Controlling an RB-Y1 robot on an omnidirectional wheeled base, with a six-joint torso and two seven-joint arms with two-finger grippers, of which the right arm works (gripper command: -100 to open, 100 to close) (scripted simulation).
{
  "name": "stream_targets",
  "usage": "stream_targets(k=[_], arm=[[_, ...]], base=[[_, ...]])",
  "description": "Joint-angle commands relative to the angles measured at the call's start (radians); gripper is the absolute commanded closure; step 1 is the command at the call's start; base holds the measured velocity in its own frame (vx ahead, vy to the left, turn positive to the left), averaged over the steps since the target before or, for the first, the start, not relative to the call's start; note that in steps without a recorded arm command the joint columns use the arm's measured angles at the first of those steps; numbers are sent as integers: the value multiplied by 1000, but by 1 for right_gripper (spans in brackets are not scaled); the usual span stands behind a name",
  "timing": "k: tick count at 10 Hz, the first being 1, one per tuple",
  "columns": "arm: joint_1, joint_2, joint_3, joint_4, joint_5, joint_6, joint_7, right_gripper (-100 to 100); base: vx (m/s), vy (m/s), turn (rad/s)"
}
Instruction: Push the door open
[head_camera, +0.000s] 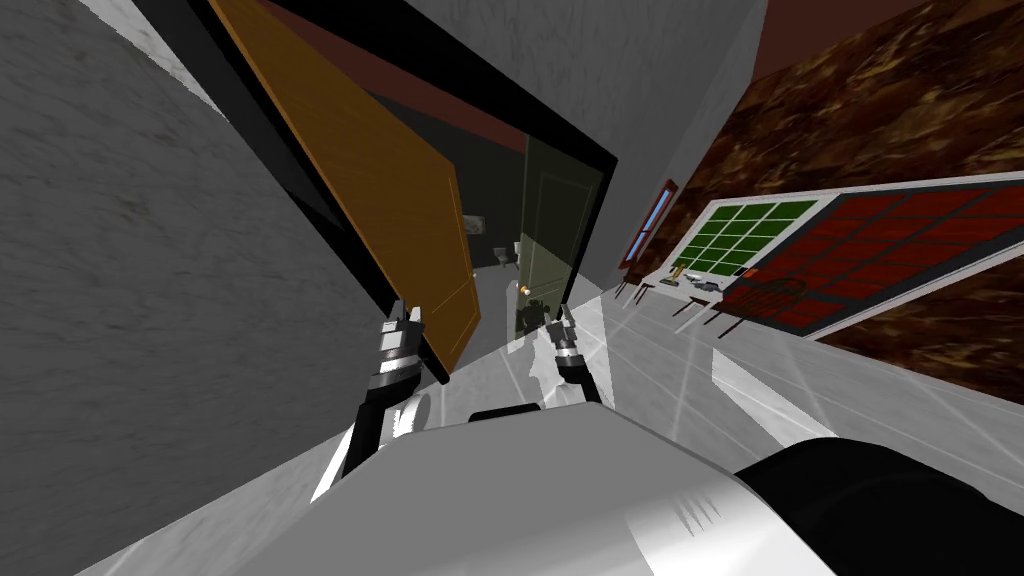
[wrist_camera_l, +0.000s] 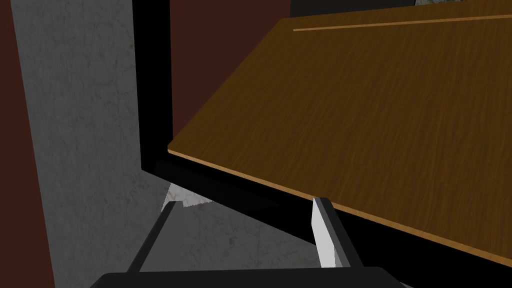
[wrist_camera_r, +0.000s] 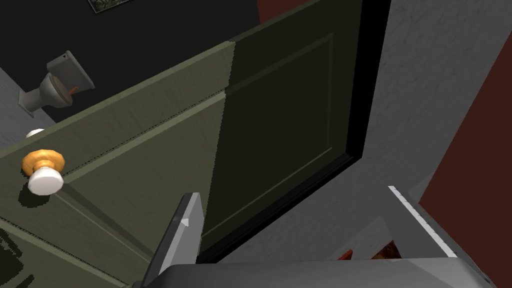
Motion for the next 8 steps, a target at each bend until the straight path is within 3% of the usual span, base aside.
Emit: stream_targets(k=[1,8], arm=[[-10,-8,19,34,-22,-16,-29,-100],[-53,-41,121,207,-140,-92,-173,-100]], base=[[135,-87,62],[127,-94,73]])
